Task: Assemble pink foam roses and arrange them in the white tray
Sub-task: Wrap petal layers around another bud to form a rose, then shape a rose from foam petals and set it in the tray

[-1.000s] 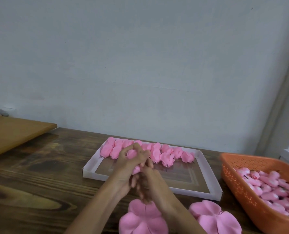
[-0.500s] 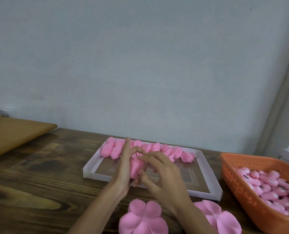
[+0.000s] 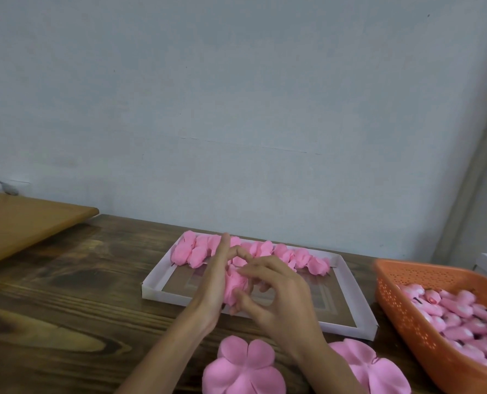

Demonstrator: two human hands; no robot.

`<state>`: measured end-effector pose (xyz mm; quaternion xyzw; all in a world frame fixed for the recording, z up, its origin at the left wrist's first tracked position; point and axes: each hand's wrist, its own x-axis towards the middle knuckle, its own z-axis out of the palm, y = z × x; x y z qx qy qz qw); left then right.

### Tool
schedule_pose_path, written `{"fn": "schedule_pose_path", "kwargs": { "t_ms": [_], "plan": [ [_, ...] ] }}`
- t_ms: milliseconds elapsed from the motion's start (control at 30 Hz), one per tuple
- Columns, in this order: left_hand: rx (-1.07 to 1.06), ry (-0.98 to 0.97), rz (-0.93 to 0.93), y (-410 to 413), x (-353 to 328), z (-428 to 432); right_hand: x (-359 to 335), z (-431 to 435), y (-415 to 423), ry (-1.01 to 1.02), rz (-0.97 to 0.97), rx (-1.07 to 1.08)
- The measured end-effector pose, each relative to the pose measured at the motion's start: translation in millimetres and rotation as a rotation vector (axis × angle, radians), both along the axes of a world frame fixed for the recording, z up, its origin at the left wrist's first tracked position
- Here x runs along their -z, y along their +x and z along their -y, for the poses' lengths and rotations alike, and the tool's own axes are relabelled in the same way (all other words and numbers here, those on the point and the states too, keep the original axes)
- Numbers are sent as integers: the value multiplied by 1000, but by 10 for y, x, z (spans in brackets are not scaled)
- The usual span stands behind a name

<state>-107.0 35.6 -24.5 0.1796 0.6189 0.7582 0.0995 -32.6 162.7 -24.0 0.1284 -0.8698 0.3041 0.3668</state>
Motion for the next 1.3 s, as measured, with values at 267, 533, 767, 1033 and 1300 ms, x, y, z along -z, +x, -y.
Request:
{"fn": "schedule_pose_path", "kwargs": {
  "t_ms": [267,533,767,1033,1300],
  "plan": [
    [-23,-12,-5,-2,23,-11,35,99,-10,-83,114,-80],
    [-52,3,-13,83,50,-118,22,-76,-58,-40,214,-45],
    [-79,136,172,80,29,-193,-131,-105,-90,-295,474,-236],
    [-410,-440,-388,-53,50,103,-710,-1349,-736,-194,1099,329],
    [-97,-971,-636,-25,-83,253,-962,-1752,-709,58,791,628]
  ]
}}
